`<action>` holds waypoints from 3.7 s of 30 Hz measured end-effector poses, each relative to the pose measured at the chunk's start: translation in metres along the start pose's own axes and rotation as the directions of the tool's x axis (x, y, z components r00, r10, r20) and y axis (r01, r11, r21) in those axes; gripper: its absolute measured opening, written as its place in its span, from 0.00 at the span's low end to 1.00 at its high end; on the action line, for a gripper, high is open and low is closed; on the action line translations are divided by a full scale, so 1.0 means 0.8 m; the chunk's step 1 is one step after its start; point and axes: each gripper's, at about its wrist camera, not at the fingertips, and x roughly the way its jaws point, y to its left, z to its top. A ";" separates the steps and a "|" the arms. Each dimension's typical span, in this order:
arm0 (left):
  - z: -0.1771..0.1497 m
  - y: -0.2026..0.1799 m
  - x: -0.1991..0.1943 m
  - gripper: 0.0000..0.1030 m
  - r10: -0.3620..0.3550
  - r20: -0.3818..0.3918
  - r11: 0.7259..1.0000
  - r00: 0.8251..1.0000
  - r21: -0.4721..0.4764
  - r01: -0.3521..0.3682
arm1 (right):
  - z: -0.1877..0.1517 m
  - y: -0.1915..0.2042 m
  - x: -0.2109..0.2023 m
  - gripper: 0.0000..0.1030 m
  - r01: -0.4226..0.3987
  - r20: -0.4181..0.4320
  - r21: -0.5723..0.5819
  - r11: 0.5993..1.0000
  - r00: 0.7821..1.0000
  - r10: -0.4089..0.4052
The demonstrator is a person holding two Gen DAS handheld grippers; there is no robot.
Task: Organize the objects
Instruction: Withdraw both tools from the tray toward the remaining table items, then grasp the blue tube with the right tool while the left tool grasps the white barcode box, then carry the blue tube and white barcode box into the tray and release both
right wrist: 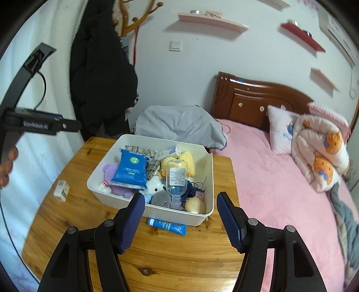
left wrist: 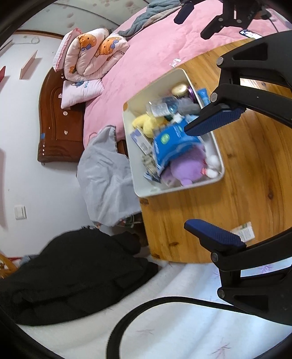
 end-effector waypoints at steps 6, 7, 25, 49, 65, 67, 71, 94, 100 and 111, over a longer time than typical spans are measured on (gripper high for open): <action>-0.048 0.058 0.028 0.77 0.004 -0.057 0.995 0.998 -0.096 -0.010 | -0.029 0.029 0.021 0.66 -0.010 -0.018 -0.113 0.993 1.000 0.008; -0.056 0.069 0.034 0.77 0.008 -0.070 0.993 0.998 -0.121 -0.017 | -0.036 0.035 0.028 0.66 -0.015 -0.027 -0.132 0.991 1.000 0.011; -0.161 0.165 0.166 0.77 0.053 -0.286 0.895 0.957 -0.411 -0.172 | -0.121 0.077 0.147 0.66 -0.164 -0.070 -0.321 0.933 0.986 0.150; -0.174 0.151 0.211 0.76 0.088 -0.349 0.874 0.933 -0.423 -0.240 | -0.142 0.070 0.231 0.64 -0.284 -0.173 -0.414 0.865 0.957 0.232; -0.179 0.134 0.204 0.44 0.124 -0.342 0.899 0.932 -0.358 -0.251 | -0.129 0.082 0.238 0.19 -0.453 -0.349 -0.314 0.834 0.872 0.342; -0.180 0.131 0.199 0.36 0.105 -0.336 0.909 0.936 -0.349 -0.227 | -0.123 0.077 0.245 0.19 -0.455 -0.355 -0.298 0.839 0.869 0.345; -0.191 0.129 0.186 0.36 0.043 -0.320 0.911 0.947 -0.375 -0.168 | -0.129 0.082 0.236 0.18 -0.452 -0.355 -0.296 0.841 0.870 0.343; -0.024 -0.039 -0.006 0.36 -0.112 -0.011 0.994 0.994 -0.020 0.112 | -0.053 0.031 0.064 0.18 -0.391 -0.043 -0.048 0.919 0.920 0.389; 0.057 -0.096 0.005 0.36 -0.042 0.083 0.994 0.996 0.106 0.033 | 0.009 -0.016 0.043 0.18 -0.282 0.020 0.082 0.956 0.959 0.281; 0.146 -0.162 0.113 0.36 -0.112 -0.012 0.991 0.994 0.072 0.113 | 0.073 -0.093 0.092 0.18 -0.128 -0.005 0.312 0.941 0.991 0.137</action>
